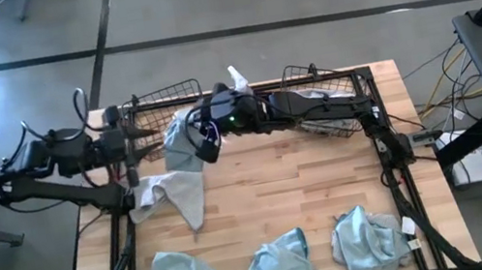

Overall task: Sort microfiber towel by color & place in baskets
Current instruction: Put the blue microfiber towel into the left black wire basket

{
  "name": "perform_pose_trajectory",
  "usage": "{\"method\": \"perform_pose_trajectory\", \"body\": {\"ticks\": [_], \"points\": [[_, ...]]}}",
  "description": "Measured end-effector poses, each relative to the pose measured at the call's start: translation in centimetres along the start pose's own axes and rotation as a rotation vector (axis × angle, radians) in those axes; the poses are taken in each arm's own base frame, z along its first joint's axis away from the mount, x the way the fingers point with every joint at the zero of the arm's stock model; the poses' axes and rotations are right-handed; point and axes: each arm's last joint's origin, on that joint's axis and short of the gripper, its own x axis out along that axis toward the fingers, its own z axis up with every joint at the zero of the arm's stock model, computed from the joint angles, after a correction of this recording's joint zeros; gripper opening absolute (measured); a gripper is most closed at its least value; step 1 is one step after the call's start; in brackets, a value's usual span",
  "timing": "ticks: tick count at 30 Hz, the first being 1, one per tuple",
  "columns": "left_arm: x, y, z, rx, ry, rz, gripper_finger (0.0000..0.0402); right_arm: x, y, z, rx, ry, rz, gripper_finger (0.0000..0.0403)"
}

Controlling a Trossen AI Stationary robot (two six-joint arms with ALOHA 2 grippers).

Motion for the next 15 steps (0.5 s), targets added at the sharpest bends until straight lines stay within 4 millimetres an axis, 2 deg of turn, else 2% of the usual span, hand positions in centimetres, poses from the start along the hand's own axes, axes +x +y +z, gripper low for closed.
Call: {"method": "perform_pose_trajectory", "body": {"ticks": [15], "points": [[0.8,-0.1,0.9,-0.044,-0.068,0.048,0.0114,-1.1,0.3,1.6,0.024,-0.118,0.077,0.0012]]}}
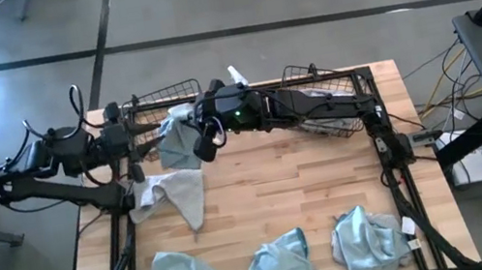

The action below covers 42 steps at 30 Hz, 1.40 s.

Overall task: Sort microfiber towel by color & place in baskets
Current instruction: Put the blue microfiber towel into the left black wire basket

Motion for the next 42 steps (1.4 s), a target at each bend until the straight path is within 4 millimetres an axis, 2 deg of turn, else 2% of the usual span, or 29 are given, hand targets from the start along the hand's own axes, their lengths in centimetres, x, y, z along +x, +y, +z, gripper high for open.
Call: {"method": "perform_pose_trajectory", "body": {"ticks": [11,18,22,30,42], "points": [[1.9,-0.9,0.1,0.029,0.044,-0.004,0.0114,-0.7,1.2,0.7,-0.056,-0.059,0.032,0.0012],[2.5,-0.9,0.1,0.036,0.062,0.090,0.0111,-0.8,1.5,0.7,-0.059,-0.058,0.039,0.0012],[2.4,-0.8,0.1,0.034,0.058,0.090,0.0086,-0.8,1.6,0.7,-0.059,-0.058,0.041,0.0012],[2.2,-0.8,0.2,0.032,0.053,0.091,0.0010,-0.8,1.6,0.7,-0.058,-0.058,0.040,0.0012],[2.0,-0.7,0.2,0.033,0.048,0.091,0.0001,-0.8,1.6,0.7,-0.094,-0.058,0.036,0.0013]]}}
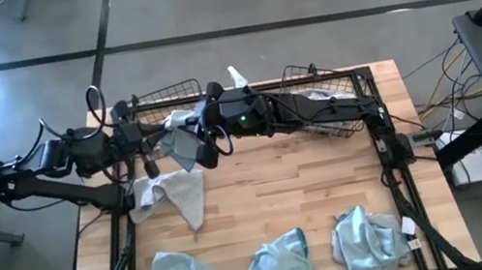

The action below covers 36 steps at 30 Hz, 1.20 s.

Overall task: Sort microfiber towel by color & place in baskets
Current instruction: Put the blue microfiber towel into the left black wire basket

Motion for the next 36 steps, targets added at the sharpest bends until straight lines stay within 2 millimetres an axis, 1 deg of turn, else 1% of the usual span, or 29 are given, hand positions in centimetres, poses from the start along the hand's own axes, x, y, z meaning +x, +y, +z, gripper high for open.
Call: {"method": "perform_pose_trajectory", "body": {"ticks": [8,21,28,32,36], "points": [[-0.11,0.06,0.01,-0.002,-0.003,0.001,0.0000,0.00,0.00,0.00,-0.066,0.000,0.000,0.0013],[-0.13,0.08,0.00,-0.002,-0.003,0.001,0.0000,0.00,0.00,0.00,-0.084,0.000,0.000,0.0013],[-0.13,0.08,0.00,-0.002,-0.003,0.001,0.0000,0.00,-0.02,0.00,-0.082,0.000,-0.001,0.0013],[-0.13,0.08,0.00,-0.002,-0.003,0.001,0.0000,0.03,-0.15,-0.01,-0.018,0.001,-0.011,0.0013],[-0.13,0.08,-0.02,0.000,-0.001,0.001,0.0000,0.09,-0.47,-0.15,-0.021,0.016,-0.019,0.0013]]}}
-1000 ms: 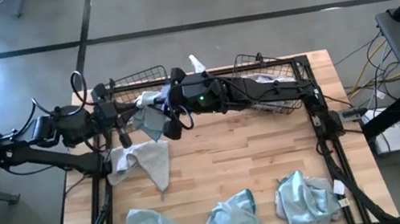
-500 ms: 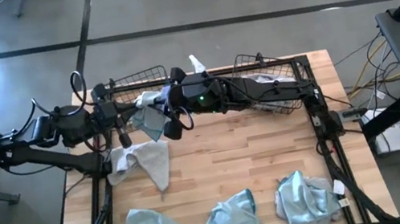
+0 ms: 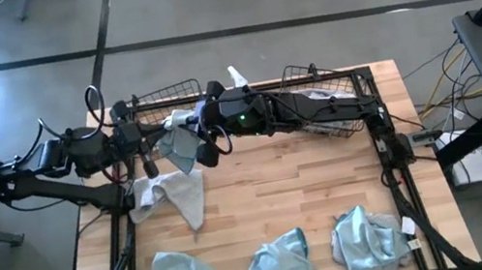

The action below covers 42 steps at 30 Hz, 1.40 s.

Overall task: Sort microfiber towel by color & place in baskets
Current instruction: Put the blue microfiber towel into the left black wire basket

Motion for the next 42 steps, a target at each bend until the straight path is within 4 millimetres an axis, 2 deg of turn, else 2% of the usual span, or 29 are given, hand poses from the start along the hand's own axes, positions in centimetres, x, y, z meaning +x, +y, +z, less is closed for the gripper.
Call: {"method": "perform_pose_trajectory", "body": {"ticks": [5,13,19,28,35,42], "points": [[0.0,0.0,0.0,0.000,0.000,0.000,0.0000,0.0,-0.1,-0.1,-0.004,0.006,-0.001,0.0031],[0.0,0.0,0.0,-0.001,-0.001,0.000,0.0000,0.0,-0.2,-0.3,0.008,0.031,-0.003,0.0113],[0.0,0.0,-0.1,0.003,0.006,0.007,0.0000,0.0,-0.2,-0.3,0.009,0.031,-0.004,0.0149],[-0.8,1.2,-0.2,0.072,0.042,0.269,0.0000,-1.7,-0.6,0.2,-0.010,0.079,-0.002,0.0156],[-2.3,2.3,-0.1,0.133,0.025,0.331,0.0000,-3.1,-1.0,0.6,0.023,0.120,-0.003,0.0146],[-3.6,3.9,0.0,0.170,0.064,0.583,0.0000,-3.7,-1.1,0.2,0.032,0.185,-0.003,0.0135]]}}
